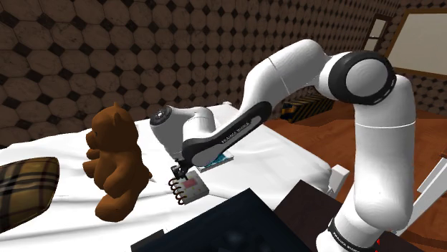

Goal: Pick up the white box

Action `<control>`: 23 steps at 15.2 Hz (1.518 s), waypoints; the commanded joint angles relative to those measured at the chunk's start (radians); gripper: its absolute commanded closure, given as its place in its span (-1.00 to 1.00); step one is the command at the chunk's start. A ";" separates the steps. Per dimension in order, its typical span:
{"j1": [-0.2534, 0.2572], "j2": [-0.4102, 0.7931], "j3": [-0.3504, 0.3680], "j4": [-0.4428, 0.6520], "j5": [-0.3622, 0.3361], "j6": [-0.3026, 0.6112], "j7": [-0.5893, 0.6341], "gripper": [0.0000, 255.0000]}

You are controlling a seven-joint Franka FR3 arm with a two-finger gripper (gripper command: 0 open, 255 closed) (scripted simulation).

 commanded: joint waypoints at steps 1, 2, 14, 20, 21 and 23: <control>0.050 0.110 -0.028 0.093 -0.064 -0.039 0.050 -1.00; 0.074 0.156 -0.043 0.135 -0.087 -0.056 0.067 -1.00; 0.335 0.753 -0.222 0.828 -0.228 -0.279 0.085 -1.00; 0.350 0.828 -0.235 0.893 -0.236 -0.267 0.087 -1.00; 0.353 0.840 -0.237 0.903 -0.237 -0.263 0.088 -1.00; 0.356 0.860 -0.240 0.919 -0.239 -0.258 0.089 -1.00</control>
